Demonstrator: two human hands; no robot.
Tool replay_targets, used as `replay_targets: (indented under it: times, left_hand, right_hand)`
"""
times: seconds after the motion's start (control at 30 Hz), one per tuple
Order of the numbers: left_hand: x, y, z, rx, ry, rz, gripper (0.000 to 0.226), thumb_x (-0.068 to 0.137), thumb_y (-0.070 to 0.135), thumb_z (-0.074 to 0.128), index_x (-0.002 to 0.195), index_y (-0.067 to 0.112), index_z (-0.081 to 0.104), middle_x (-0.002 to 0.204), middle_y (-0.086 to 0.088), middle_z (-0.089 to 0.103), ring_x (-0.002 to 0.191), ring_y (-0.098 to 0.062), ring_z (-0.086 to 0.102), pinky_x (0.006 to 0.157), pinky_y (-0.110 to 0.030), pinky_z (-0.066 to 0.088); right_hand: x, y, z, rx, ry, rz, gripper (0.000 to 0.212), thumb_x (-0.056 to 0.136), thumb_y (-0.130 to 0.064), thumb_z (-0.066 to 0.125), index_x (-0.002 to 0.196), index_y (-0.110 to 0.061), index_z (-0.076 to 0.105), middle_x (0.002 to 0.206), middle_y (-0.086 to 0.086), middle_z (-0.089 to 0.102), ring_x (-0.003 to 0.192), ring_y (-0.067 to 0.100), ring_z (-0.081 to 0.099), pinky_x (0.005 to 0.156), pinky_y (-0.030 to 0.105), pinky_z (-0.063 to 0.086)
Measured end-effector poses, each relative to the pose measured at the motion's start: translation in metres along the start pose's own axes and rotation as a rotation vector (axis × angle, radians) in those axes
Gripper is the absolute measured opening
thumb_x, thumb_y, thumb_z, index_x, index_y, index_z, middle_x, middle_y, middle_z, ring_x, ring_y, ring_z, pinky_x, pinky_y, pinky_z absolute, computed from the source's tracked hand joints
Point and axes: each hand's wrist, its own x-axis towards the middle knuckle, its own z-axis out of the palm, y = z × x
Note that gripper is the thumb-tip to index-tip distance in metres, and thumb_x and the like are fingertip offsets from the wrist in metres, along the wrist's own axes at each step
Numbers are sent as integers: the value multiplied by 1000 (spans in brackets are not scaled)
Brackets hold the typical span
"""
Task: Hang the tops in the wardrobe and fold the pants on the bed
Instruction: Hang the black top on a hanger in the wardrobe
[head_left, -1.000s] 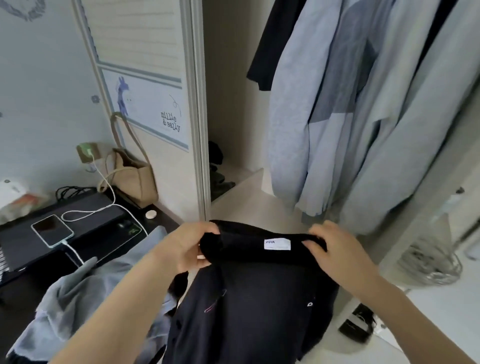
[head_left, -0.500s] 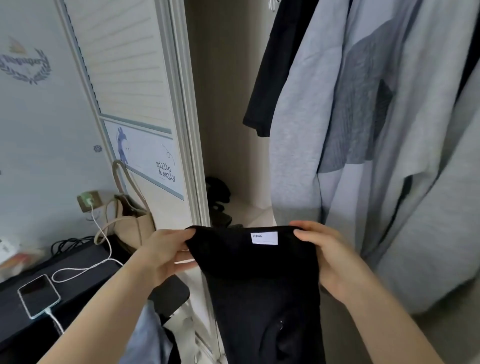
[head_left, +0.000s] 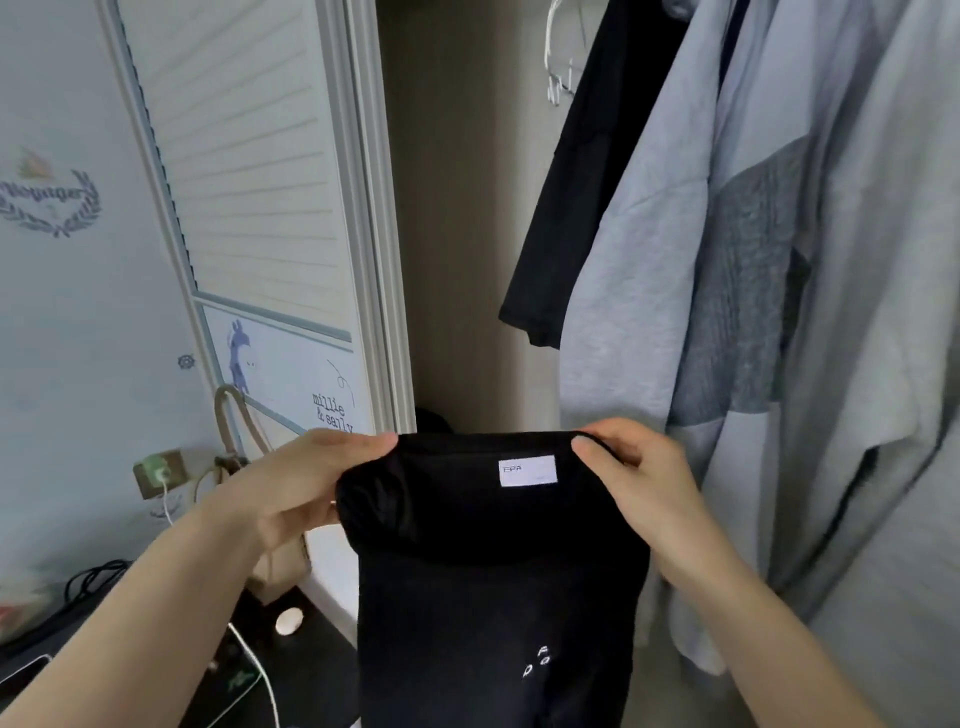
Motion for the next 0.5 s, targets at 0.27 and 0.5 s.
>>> replay_targets:
  times: [0.27,0.5]
  left_hand:
    - [26,59,-36,-388,156,114,23,87,31,69,100,14,75,97,-3,73,86,-18,70,71,-32,54]
    - [30,123,-36,-129,230,531,13,85,25,73,93,17,79,94,-4,77,84,-15,73,65,-22,53]
  right_hand:
    - [14,-43,23,-325,-57,-235,18,86,-17,68,83,-35,66,83,-21,69,82,-5,64,75,10,48]
    - [26,-84,30,-641,-263,-295,19,92,-12,57,91,-30,61,80,-5,70,72,7,65,71,21,55]
